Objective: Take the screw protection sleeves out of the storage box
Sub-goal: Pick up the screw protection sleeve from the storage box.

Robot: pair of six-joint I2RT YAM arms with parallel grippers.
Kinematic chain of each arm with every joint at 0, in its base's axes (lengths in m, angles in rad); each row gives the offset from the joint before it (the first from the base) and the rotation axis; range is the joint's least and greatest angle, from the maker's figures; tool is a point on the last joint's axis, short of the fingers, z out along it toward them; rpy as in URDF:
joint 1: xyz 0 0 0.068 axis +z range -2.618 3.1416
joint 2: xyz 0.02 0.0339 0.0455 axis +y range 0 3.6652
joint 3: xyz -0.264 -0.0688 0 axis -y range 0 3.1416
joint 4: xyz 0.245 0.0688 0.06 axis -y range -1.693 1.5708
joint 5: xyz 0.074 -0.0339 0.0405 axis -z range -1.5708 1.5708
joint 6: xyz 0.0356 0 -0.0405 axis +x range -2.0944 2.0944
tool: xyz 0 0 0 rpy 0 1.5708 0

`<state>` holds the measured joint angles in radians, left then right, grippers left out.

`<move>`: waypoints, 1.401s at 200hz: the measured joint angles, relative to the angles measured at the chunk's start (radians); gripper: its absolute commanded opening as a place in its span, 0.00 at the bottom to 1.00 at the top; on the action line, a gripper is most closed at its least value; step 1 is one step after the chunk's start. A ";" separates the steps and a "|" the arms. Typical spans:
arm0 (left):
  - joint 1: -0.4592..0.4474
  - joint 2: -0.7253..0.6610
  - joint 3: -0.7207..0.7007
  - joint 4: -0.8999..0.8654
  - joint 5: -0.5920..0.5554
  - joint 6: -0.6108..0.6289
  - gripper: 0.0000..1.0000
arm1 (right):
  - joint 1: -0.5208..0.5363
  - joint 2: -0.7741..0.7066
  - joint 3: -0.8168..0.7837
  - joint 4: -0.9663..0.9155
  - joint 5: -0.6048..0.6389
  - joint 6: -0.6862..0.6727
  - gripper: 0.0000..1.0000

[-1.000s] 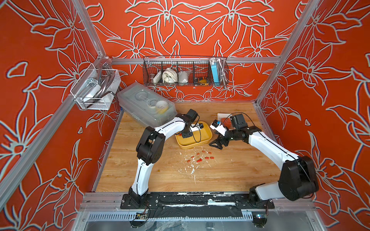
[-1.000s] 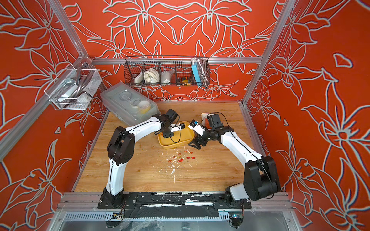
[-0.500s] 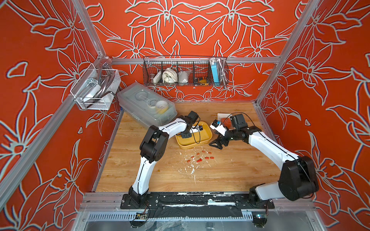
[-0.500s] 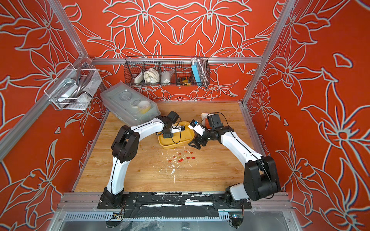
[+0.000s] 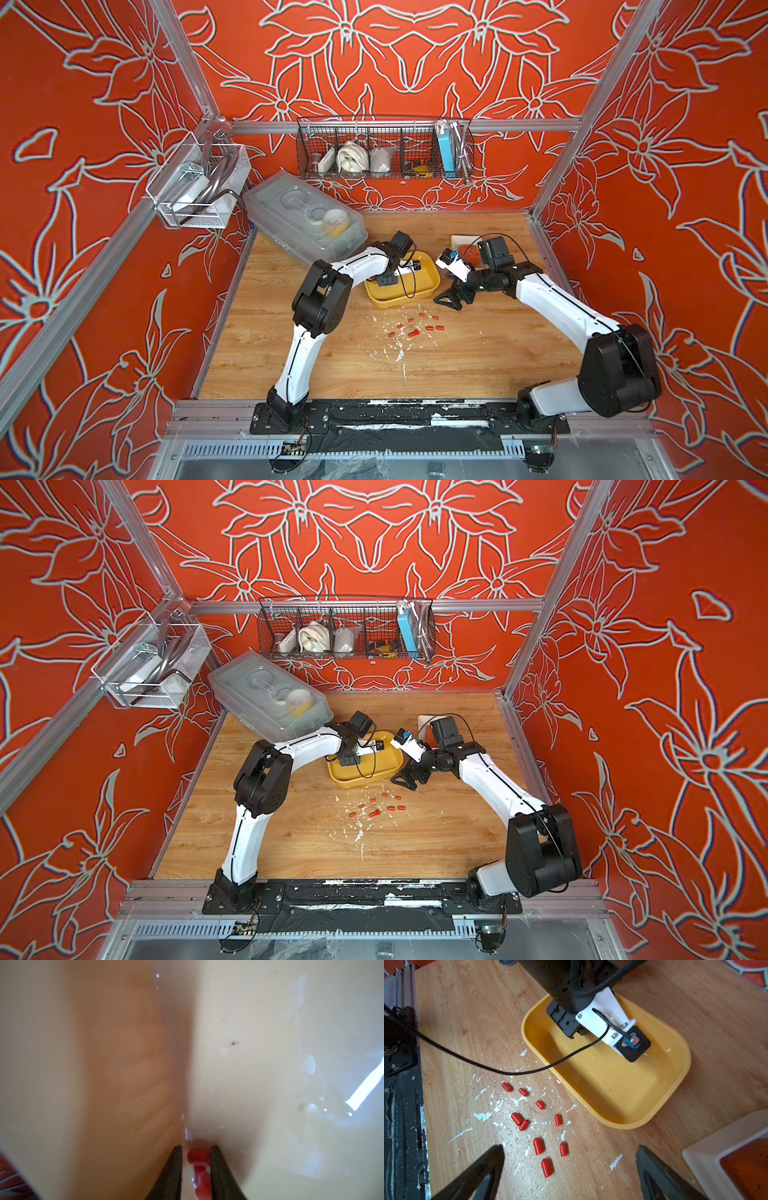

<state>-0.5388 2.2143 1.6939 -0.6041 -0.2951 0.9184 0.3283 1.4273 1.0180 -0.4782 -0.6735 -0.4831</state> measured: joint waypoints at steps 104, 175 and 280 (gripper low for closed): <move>0.002 -0.011 0.000 -0.024 0.064 -0.078 0.00 | 0.000 0.001 0.000 0.000 0.000 0.000 0.97; 0.002 -0.089 -0.046 -0.055 0.067 -0.064 0.23 | 0.000 0.001 0.000 0.000 0.001 -0.001 0.98; 0.004 -0.048 -0.053 -0.039 -0.001 -0.018 0.30 | 0.000 0.001 0.000 0.000 0.002 -0.002 0.97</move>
<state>-0.5346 2.1658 1.6409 -0.6434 -0.2962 0.9009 0.3283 1.4281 1.0180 -0.4786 -0.6716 -0.4854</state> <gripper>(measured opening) 0.296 0.975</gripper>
